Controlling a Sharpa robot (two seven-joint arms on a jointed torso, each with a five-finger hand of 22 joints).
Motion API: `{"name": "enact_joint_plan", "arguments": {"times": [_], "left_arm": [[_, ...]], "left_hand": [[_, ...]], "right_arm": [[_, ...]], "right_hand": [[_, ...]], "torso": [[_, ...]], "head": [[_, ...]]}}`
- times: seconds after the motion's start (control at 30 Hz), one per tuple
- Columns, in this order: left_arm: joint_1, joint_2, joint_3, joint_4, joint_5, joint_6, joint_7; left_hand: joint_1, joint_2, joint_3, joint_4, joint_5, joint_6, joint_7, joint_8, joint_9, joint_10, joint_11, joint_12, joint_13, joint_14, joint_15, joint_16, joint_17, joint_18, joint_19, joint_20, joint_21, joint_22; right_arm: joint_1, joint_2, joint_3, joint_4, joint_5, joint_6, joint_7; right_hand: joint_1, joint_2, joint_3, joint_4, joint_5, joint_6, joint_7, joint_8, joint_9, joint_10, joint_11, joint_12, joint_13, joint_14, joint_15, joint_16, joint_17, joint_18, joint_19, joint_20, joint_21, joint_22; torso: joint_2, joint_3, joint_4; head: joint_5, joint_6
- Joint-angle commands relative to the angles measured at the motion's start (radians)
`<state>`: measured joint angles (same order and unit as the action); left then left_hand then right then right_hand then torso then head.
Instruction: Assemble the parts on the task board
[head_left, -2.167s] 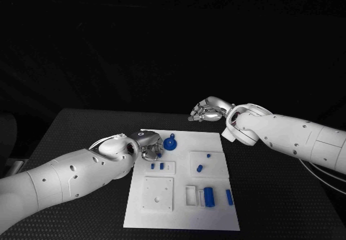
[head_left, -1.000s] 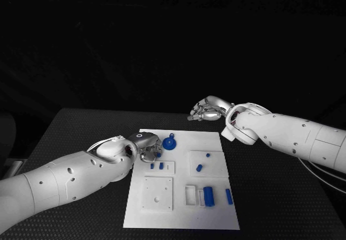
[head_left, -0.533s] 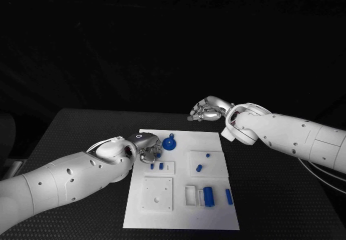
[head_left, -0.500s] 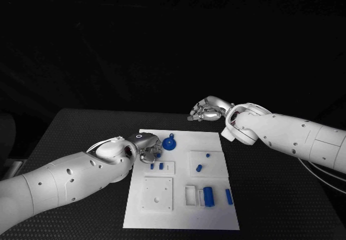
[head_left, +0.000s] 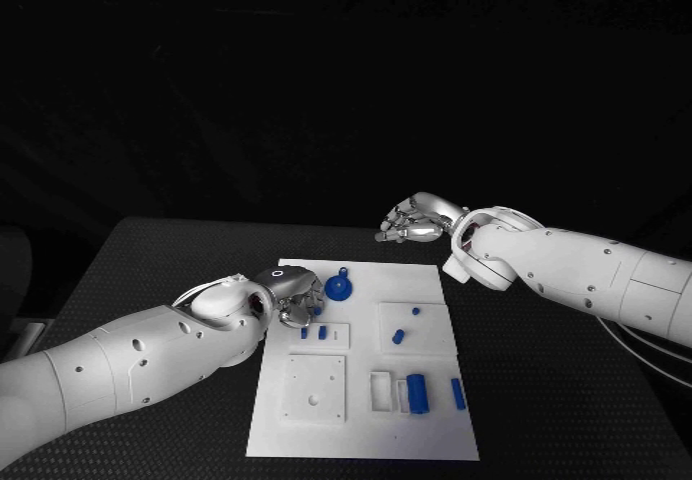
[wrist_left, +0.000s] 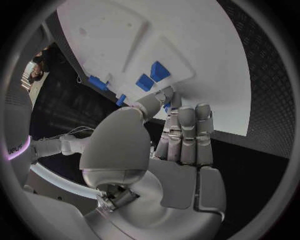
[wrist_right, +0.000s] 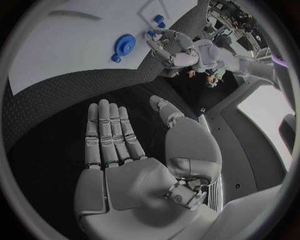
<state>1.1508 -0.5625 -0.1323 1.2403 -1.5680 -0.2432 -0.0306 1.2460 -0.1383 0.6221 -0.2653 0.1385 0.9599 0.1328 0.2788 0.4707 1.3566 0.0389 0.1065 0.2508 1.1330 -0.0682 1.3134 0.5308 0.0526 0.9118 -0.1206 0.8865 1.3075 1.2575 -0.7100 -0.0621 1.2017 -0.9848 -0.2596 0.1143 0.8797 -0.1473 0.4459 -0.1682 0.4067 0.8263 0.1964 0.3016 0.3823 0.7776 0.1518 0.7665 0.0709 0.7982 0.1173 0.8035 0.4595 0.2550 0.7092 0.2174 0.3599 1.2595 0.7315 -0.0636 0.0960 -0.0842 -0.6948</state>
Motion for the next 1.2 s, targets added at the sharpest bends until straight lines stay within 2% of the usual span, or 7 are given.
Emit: {"name": "enact_joint_plan", "arguments": {"times": [0.03,0.3,0.77,0.97,1.07,1.13,1.2], "left_arm": [[-0.002,0.000,0.001,0.000,-0.001,-0.018,-0.004],[-0.002,-0.002,0.002,-0.006,-0.002,-0.025,-0.010],[-0.003,-0.009,0.002,-0.006,0.003,-0.039,-0.008],[-0.003,-0.028,0.005,-0.003,0.014,-0.075,0.004],[-0.002,-0.047,0.020,0.001,0.053,-0.100,0.019],[-0.001,-0.060,0.028,0.006,0.087,-0.108,0.025],[0.000,-0.076,0.043,0.011,0.163,-0.125,0.037]], "left_hand": [[0.010,-0.004,0.001,-0.005,0.004,-0.007,0.001,-0.004,-0.002,0.003,-0.005,0.005,0.002,0.002,-0.009,0.005,0.001,0.007,0.005,-0.047,0.005,0.017],[0.013,-0.007,0.002,-0.004,0.005,-0.012,0.001,-0.006,-0.003,0.001,-0.006,0.010,0.005,0.002,-0.009,0.006,0.001,0.007,0.007,-0.049,0.005,0.016],[0.019,-0.014,0.003,0.002,0.005,-0.074,-0.012,-0.035,-0.018,-0.013,-0.008,0.032,0.015,0.005,-0.012,0.006,-0.001,0.004,0.012,-0.053,0.001,0.014],[0.024,-0.008,0.006,0.003,0.008,-0.066,-0.006,-0.029,-0.016,-0.015,-0.008,0.037,0.018,0.007,-0.012,0.006,-0.001,0.004,0.014,-0.054,0.001,0.014],[0.028,-0.007,0.009,0.001,0.012,-0.026,0.006,-0.005,-0.007,-0.028,-0.003,0.040,0.019,0.003,-0.007,0.002,-0.003,0.003,0.012,-0.053,-0.001,0.015],[0.028,-0.008,0.010,0.001,0.012,-0.015,0.006,0.002,-0.004,-0.038,0.000,0.039,0.019,-0.001,-0.004,-0.001,-0.005,0.002,0.008,-0.050,-0.002,0.016],[0.024,-0.013,0.008,0.003,0.009,-0.010,0.005,0.005,-0.003,-0.042,0.001,0.041,0.019,-0.005,-0.003,-0.005,-0.007,0.001,0.006,-0.048,-0.003,0.016]], "right_arm": [[0.000,-0.001,0.000,0.001,-0.001,0.005,0.008],[0.000,-0.002,0.000,0.001,-0.001,0.005,0.008],[0.000,-0.004,0.000,0.002,-0.001,0.004,0.007],[0.000,-0.010,0.000,0.004,0.001,0.000,0.007],[-0.001,-0.019,0.000,0.009,-0.016,-0.001,0.007],[-0.001,-0.023,0.000,0.011,-0.026,0.000,0.006],[-0.001,-0.031,0.000,0.016,-0.036,0.000,0.004]], "right_hand": [[-0.003,0.010,-0.004,-0.004,0.005,-0.003,0.000,0.005,-0.002,0.003,0.003,0.006,-0.002,-0.005,0.002,0.006,-0.001,0.007,0.005,-0.001,-0.004,0.001],[-0.003,0.010,-0.004,-0.004,0.005,-0.004,0.000,0.005,-0.002,0.003,0.003,0.006,-0.002,-0.005,0.002,0.006,-0.001,0.007,0.005,-0.001,-0.005,0.002],[-0.002,0.010,-0.003,-0.004,0.005,-0.004,0.000,0.005,-0.002,0.002,0.003,0.006,-0.002,-0.005,0.002,0.006,-0.001,0.007,0.005,-0.001,-0.005,0.002],[0.000,0.012,-0.002,-0.005,0.005,-0.003,0.000,0.005,-0.002,0.003,0.003,0.006,-0.002,-0.005,0.002,0.006,-0.001,0.007,0.005,-0.001,-0.006,0.003],[0.033,0.026,0.010,-0.029,0.001,-0.001,-0.001,0.008,-0.003,0.005,0.002,0.008,-0.001,-0.003,0.001,0.009,-0.002,0.006,0.009,-0.003,-0.006,0.007],[0.075,0.019,0.050,-0.041,-0.048,0.005,-0.003,0.010,-0.004,0.010,0.000,0.010,-0.001,0.002,-0.001,0.011,-0.003,0.007,0.018,-0.004,-0.007,0.009],[0.119,0.011,0.105,-0.046,-0.088,0.014,-0.005,0.014,-0.005,0.020,-0.003,0.012,-0.001,0.012,-0.005,0.012,-0.006,0.006,0.023,-0.002,-0.010,0.012]], "torso": [[0.000,-0.0004,0.0002],[0.000,-0.0010,0.0000],[0.000,-0.0004,0.0002],[0.000,-0.0002,0.0001],[-0.001,0.0001,0.0002],[-0.001,0.0006,0.0000],[-0.002,0.0011,-0.0003]], "head": [[-0.001,0.000],[-0.002,0.001],[-0.003,-0.001],[-0.002,0.002],[-0.002,0.003],[-0.003,0.006],[-0.003,0.009]]}}
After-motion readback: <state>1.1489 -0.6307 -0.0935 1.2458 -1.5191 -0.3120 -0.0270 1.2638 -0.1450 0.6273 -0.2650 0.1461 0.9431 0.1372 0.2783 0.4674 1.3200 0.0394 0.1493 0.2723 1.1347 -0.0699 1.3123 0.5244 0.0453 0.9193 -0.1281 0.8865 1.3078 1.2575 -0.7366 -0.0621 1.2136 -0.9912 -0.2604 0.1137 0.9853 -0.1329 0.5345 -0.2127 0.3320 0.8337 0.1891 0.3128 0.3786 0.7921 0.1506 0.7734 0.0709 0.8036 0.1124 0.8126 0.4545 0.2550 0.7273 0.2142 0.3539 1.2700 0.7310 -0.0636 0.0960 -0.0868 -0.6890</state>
